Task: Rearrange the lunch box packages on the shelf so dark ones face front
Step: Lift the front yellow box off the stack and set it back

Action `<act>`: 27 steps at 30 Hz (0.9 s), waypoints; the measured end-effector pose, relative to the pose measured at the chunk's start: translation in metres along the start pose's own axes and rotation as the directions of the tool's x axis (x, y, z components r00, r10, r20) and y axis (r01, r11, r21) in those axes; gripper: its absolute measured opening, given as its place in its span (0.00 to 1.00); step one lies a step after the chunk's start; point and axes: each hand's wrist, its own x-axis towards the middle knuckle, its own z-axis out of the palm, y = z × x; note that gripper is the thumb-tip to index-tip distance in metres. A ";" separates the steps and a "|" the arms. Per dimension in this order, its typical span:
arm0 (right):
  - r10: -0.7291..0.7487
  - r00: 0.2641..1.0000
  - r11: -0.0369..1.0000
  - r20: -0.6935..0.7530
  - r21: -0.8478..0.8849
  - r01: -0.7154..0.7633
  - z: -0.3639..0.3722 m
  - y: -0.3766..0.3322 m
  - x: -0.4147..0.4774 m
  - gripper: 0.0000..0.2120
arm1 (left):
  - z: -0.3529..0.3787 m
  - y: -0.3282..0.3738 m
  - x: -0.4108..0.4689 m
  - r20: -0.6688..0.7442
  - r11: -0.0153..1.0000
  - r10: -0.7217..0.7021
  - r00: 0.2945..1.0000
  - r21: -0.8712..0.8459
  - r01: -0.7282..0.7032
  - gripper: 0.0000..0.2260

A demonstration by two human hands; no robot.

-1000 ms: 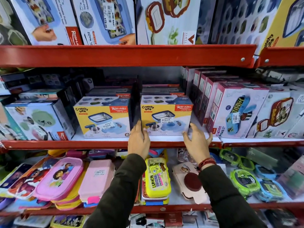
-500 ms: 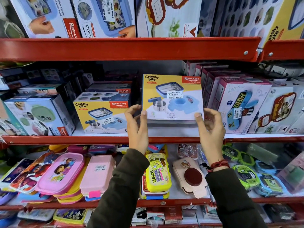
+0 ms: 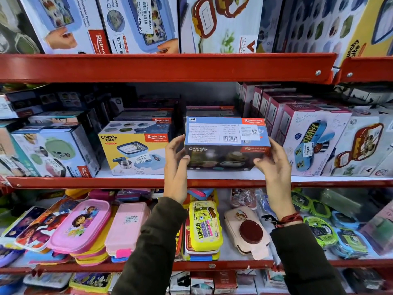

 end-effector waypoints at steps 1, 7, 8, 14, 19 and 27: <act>0.003 1.000 1.000 0.003 -0.029 -0.003 0.001 0.001 0.001 0.27 | 0.000 -0.001 0.000 0.009 1.000 -0.004 1.000 0.014 0.004 0.18; 0.009 0.999 0.991 -0.041 -0.130 -0.015 0.005 0.004 0.003 0.23 | -0.002 -0.008 0.004 -0.074 0.992 0.018 0.997 0.126 -0.009 0.17; 0.015 0.998 0.991 -0.064 -0.131 -0.023 0.006 0.004 0.003 0.22 | -0.002 -0.008 0.004 -0.083 0.990 0.020 0.996 0.144 -0.008 0.17; 0.017 0.993 0.982 -0.116 -0.185 -0.039 0.014 0.012 0.020 0.18 | 0.003 -0.014 0.020 -0.130 0.954 0.036 0.991 0.301 0.005 0.19; 0.041 0.996 0.952 -0.085 -0.298 -0.065 0.022 0.030 0.041 0.19 | 0.015 -0.019 0.032 -0.141 0.957 -0.052 0.989 0.277 0.090 0.21; 0.247 0.968 0.953 -0.044 -0.171 -0.251 0.026 0.051 0.033 0.29 | 0.018 -0.040 0.030 -0.120 0.964 -0.184 0.976 0.172 0.203 0.28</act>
